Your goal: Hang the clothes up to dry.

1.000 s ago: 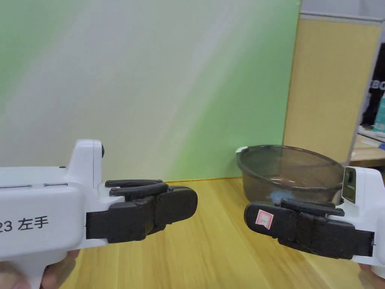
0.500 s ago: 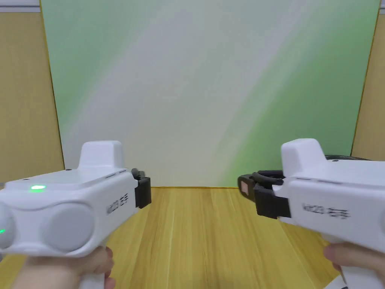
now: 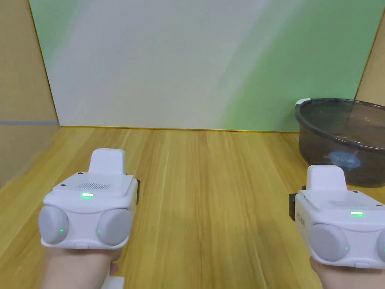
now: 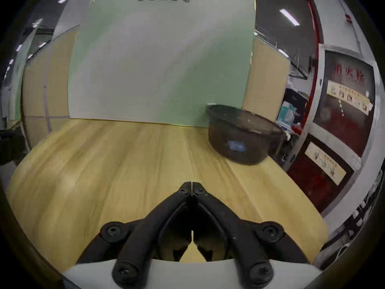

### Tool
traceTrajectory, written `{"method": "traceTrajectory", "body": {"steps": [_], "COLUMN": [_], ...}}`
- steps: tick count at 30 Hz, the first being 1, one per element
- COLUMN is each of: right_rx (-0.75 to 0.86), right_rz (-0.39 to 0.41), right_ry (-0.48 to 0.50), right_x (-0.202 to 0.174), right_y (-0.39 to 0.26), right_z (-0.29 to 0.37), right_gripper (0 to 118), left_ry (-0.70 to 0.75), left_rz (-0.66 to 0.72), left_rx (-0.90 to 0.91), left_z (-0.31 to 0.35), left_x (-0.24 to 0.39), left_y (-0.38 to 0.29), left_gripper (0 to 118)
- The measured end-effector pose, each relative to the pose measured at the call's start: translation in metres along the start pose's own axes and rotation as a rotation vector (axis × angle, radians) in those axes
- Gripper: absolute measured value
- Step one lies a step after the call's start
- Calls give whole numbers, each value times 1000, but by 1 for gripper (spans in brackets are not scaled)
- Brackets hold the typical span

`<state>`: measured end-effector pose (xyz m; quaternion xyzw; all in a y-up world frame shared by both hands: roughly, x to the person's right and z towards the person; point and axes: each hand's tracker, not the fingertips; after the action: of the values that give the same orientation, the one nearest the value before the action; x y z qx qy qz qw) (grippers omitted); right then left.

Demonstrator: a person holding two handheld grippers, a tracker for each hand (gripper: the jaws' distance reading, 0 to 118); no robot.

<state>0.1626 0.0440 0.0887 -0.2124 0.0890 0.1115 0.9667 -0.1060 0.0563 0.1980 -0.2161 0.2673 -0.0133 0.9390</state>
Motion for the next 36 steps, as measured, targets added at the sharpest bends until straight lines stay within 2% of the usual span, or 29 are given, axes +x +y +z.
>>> {"method": "traceTrajectory", "body": {"steps": [3,4,5,6,7,8,9,10,11,13,19,22,27,31,33,34,36], "right_rx": [-3,5,7,7,5,6,3,-12,5,-3,-13,1,15,31,20,2,-22], "right_rz": [6,6,9,5,-8,-36,-82,-128,-163,-169,-50,-111,-99,-52,-84,-128,-143], "right_ry": [18,25,25,26,26,41,65,90,123,188,196,268,266,253,290,331,307], "right_x": [-1,-1,-1,-1,0,2,5,5,11,14,-6,-8,-11,-12,-10,-8,-8], "right_y": [2,3,4,7,8,8,7,9,13,17,16,16,22,22,23,22,23], "right_z": [2,4,6,7,6,6,4,-1,0,0,2,4,10,14,15,12,11], "right_gripper": [1,7,26,52,85,118,117,117,118,118,116,113,113,113,114,114,114], "left_ry": [21,15,9,7,4,3,11,22,40,55,75,48,49,83,106,103,88], "left_rz": [-41,-29,-16,-6,7,17,20,18,5,-19,-26,11,28,-17,-28,-26,-20], "left_rx": [2,0,-1,1,7,19,20,13,5,33,7,-5,-33,-34,-8,-10,-9], "left_z": [2,4,4,5,6,7,3,0,4,8,2,4,-1,4,7,8,10], "left_x": [1,0,-1,-2,-4,-5,-5,-5,-3,1,-4,-10,-12,-11,-9,-9,-9], "left_y": [4,5,8,8,9,8,9,10,9,12,11,10,6,6,6,7,8], "left_gripper": [0,0,2,15,41,93,118,112,113,114,114,114,114,114,114,114,114]}}
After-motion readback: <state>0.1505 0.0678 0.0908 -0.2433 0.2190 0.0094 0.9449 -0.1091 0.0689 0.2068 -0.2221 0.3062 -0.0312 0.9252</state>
